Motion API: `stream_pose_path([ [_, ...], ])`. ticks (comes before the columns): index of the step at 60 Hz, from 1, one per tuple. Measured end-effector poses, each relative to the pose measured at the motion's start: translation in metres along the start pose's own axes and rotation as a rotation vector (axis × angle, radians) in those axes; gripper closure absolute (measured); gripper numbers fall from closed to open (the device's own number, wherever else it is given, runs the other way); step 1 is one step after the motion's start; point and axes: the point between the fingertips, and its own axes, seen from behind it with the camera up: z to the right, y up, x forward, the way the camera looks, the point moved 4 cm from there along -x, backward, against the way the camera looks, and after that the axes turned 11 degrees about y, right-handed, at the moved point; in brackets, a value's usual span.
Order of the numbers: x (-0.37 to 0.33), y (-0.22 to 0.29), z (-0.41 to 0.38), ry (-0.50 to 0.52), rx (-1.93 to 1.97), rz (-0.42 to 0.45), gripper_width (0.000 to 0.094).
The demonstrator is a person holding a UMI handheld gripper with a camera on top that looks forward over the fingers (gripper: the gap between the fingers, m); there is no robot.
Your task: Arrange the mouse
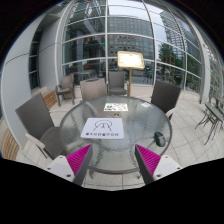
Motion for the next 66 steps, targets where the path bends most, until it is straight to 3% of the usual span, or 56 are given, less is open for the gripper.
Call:
stream_pose_path([
  [10,0.011,-0.041,0.036,-0.036,0.053,-0.094,0.0075],
  [19,0.031,-0.106,0.116,-0.121,0.090,-0.181,0.0074],
  [27,0.052,-0.129,0.190,-0.192,0.103,-0.232,0.0078],
  [45,0.148,-0.088,0.304,-0.210,0.122,-0.223,0.0105],
  [56,0.201,-0.069,0.328,-0.183,0.109,-0.232,0.0207],
  [59,0.210,-0.069,0.329,-0.173,0.106,-0.234,0.0289],
  [62,0.214,-0.069,0.331,-0.177,0.109,-0.242,0.0452],
  [66,0.217,-0.069,0.332,-0.182,0.105,-0.240,0.0484],
])
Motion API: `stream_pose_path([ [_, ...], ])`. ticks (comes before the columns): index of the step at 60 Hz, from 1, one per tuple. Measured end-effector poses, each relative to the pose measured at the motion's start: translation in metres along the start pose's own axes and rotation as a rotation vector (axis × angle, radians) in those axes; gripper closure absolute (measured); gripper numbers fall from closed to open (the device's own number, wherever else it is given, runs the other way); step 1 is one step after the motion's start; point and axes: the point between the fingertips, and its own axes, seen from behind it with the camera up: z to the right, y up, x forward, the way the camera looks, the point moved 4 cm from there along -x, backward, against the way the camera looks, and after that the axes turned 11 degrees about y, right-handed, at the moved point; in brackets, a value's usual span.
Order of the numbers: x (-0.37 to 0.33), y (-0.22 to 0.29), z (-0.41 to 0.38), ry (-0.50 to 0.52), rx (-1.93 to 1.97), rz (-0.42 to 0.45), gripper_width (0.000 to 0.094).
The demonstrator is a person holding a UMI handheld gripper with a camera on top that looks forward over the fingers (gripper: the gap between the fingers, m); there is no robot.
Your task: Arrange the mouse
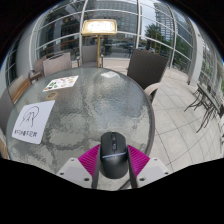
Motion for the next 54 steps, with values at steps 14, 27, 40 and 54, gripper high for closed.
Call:
stream_pose_path([
  [14,-0.001,0.000,0.000,-0.004,0.025,-0.045,0.0667],
  [27,-0.051,0.087,-0.025,-0.059,0.061,0.037,0.0667],
  [40,-0.116,0.246,-0.149,-0.010,-0.035,0.292,0.0667],
  [54,-0.057,0.242,-0.310,0.140,-0.118,0.244,0.0670],
])
